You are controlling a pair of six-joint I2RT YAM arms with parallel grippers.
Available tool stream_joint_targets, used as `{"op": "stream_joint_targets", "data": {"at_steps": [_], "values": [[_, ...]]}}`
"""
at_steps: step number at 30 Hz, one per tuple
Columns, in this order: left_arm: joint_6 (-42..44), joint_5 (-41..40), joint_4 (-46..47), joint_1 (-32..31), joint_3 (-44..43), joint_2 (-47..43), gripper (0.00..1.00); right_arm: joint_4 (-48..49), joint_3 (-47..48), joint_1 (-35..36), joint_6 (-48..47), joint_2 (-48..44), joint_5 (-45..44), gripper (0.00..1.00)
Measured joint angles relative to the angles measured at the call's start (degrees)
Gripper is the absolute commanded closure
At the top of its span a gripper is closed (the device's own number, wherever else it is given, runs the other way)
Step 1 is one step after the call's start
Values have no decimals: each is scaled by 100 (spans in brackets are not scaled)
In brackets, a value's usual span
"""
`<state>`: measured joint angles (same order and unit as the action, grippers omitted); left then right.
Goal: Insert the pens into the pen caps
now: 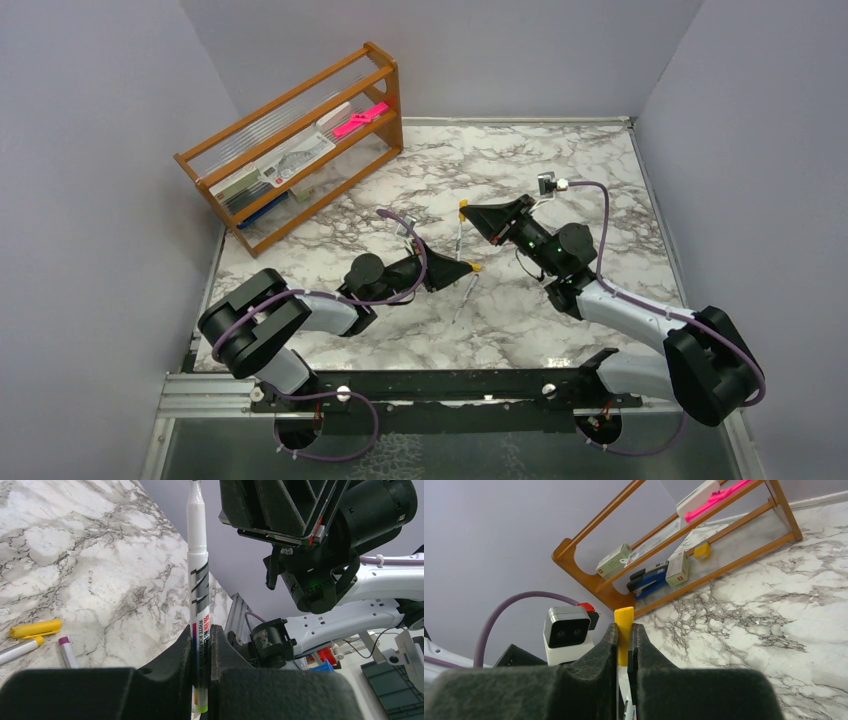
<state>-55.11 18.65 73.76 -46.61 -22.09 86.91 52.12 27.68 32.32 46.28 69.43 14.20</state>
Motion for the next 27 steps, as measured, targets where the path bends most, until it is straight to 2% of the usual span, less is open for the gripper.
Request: {"op": "stream_joint_targets", "data": {"at_steps": [27], "values": [[-55,39,48,0,0,39,100,96,0,0,-15,122,0,99]]}}
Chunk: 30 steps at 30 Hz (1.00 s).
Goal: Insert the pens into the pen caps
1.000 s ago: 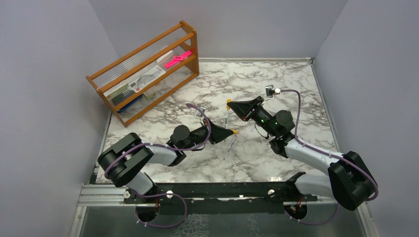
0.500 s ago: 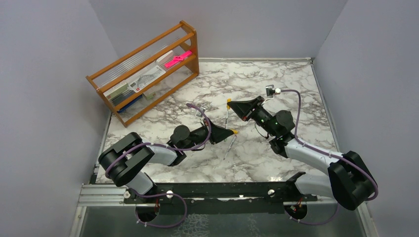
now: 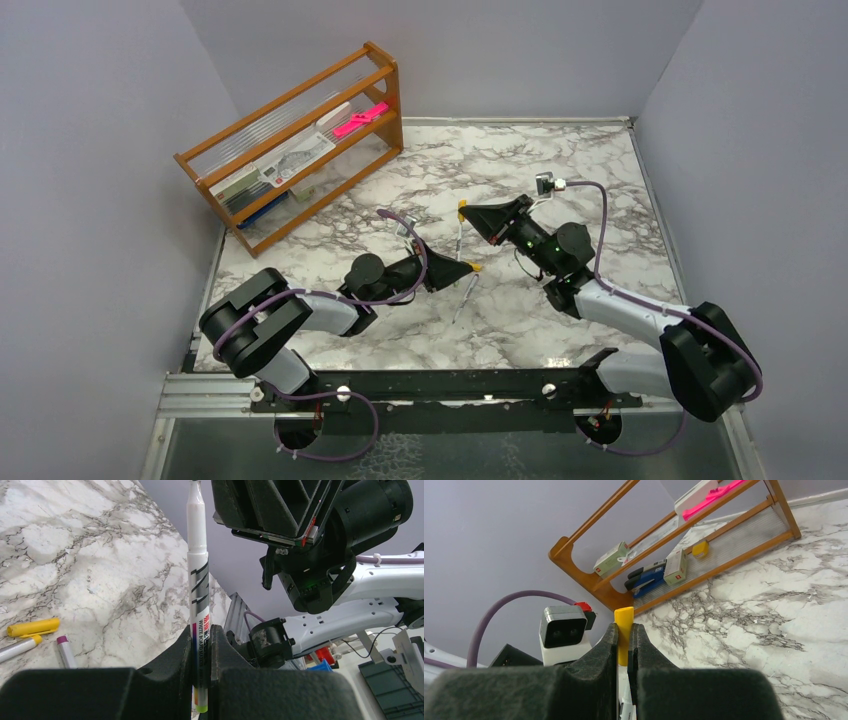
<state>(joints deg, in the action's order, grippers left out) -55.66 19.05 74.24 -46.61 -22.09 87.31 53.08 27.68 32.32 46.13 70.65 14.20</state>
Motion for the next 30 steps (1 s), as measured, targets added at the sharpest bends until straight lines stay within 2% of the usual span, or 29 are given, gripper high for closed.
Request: {"op": "stream_joint_targets", "data": {"at_steps": [30], "values": [[4,-2,4,0,0,0,100,103,-17,0,-35,140,2,99]]}}
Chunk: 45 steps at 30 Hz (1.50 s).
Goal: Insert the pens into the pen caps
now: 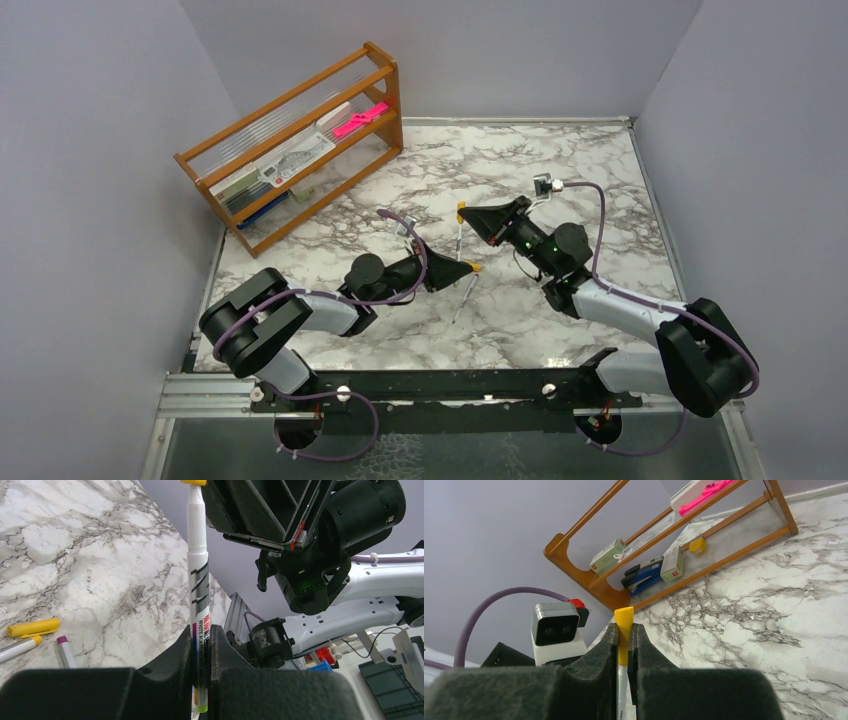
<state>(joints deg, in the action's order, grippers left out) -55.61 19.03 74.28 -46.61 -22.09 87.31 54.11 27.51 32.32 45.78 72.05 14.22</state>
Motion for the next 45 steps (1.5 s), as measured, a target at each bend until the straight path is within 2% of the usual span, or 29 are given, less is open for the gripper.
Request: {"op": "stream_joint_targets", "data": {"at_steps": [12,19,24,31,33,39,41,45], "values": [[39,-2,-72,0,-17,0,100,68,-177,0,2,-26,22,99],[328,-15,-350,11,-334,2,100,146,-317,-2,87,-197,17,99],[741,-17,-372,11,-479,2,100,116,-358,-4,55,-369,48,99],[1766,334,-247,48,-553,22,100,-188,-358,-13,-249,-800,153,98],[2031,420,-24,57,-542,96,100,-323,-356,-11,-365,-988,203,91],[2531,649,656,83,-479,431,100,-881,-323,0,-697,-1300,372,58],[2608,763,879,79,-479,498,100,-1091,-319,0,-776,-1370,407,53],[2706,1021,1104,79,-481,560,100,-1458,-304,28,-968,-1582,437,48]]}}
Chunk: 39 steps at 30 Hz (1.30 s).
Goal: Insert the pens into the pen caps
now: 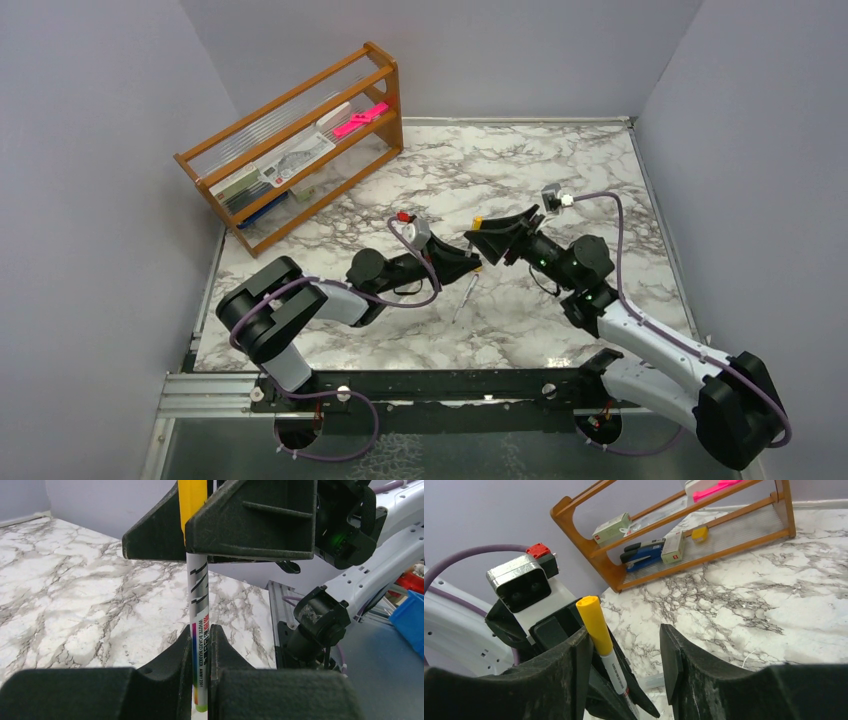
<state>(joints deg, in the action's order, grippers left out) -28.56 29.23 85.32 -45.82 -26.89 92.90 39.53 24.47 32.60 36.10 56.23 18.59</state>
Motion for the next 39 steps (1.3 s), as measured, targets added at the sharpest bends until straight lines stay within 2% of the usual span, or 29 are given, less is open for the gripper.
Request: {"op": "stream_joint_targets", "data": {"at_steps": [11,14,16,17,18,19,20,33,39], "values": [[201,356,-46,0,-87,31,100,-817,393,2,-498,-358,-2,45],[247,376,-83,0,-101,50,100,-927,452,2,-575,-358,-2,50],[262,378,-103,0,-111,57,100,-960,459,2,-612,-352,-2,62],[262,376,-111,0,-114,57,100,-962,463,2,-629,-343,4,71],[262,378,-146,0,-118,59,100,-966,474,2,-634,-337,20,86],[262,376,-170,0,-122,66,100,-973,490,9,-640,-334,39,96],[258,376,-210,2,-127,72,100,-973,507,24,-658,-328,92,98],[168,382,-966,17,-564,-20,100,-647,385,-85,-726,-332,197,99],[192,726,-1523,85,-975,-127,100,-380,221,-162,-750,-509,162,99]]}}
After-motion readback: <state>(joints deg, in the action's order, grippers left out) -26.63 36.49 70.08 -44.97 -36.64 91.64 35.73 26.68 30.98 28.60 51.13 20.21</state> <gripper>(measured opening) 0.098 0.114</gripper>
